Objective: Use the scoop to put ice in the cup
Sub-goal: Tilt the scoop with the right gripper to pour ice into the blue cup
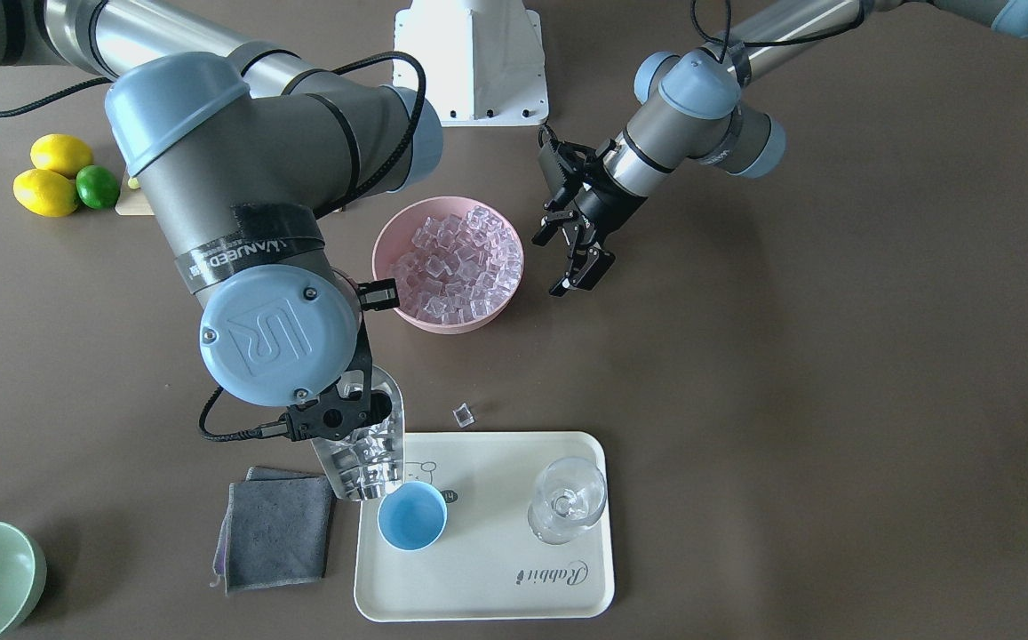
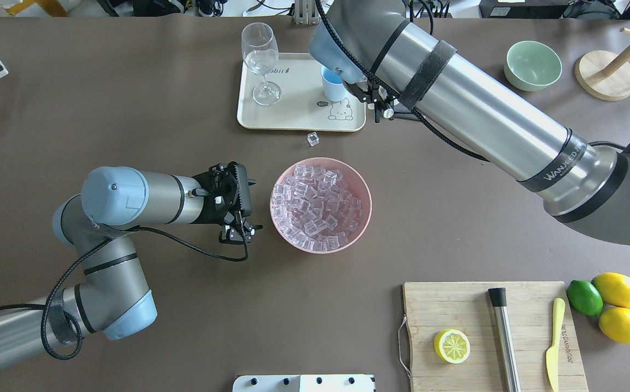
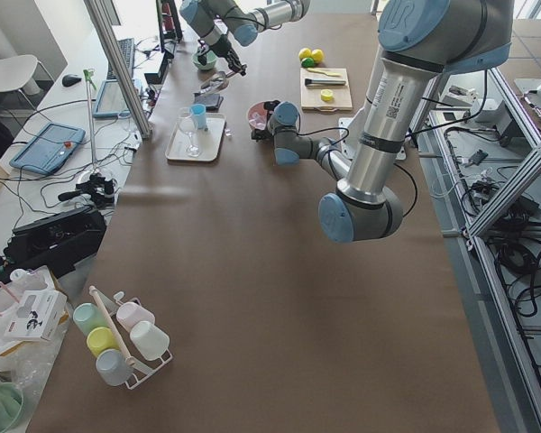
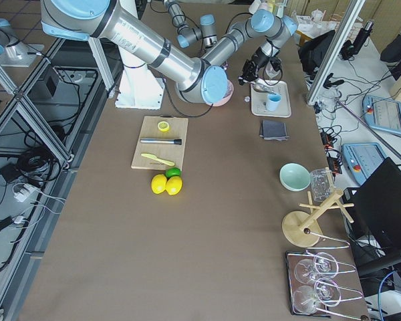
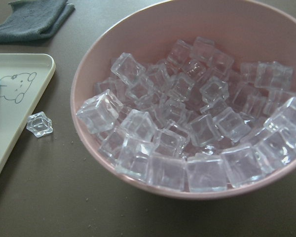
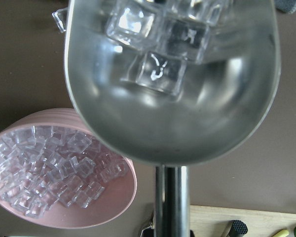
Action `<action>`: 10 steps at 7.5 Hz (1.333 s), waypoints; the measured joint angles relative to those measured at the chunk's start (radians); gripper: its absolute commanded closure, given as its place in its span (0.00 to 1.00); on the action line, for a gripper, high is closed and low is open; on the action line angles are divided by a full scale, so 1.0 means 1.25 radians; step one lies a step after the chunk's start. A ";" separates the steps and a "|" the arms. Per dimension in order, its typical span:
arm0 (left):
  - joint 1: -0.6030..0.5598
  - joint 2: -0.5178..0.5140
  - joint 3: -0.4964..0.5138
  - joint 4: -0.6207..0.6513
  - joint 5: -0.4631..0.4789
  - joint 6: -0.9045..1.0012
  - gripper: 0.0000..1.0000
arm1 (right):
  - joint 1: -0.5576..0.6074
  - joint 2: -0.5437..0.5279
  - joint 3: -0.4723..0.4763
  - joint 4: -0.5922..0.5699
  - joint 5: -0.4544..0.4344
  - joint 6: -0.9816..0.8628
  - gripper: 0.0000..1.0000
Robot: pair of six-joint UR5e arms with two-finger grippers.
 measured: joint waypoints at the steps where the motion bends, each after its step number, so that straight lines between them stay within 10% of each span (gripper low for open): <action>1: 0.000 0.000 0.000 0.000 0.000 0.001 0.02 | -0.007 0.003 0.001 -0.008 0.000 0.001 1.00; 10: 0.001 0.000 0.000 -0.001 -0.003 0.002 0.02 | -0.019 -0.003 0.011 -0.017 0.000 0.001 1.00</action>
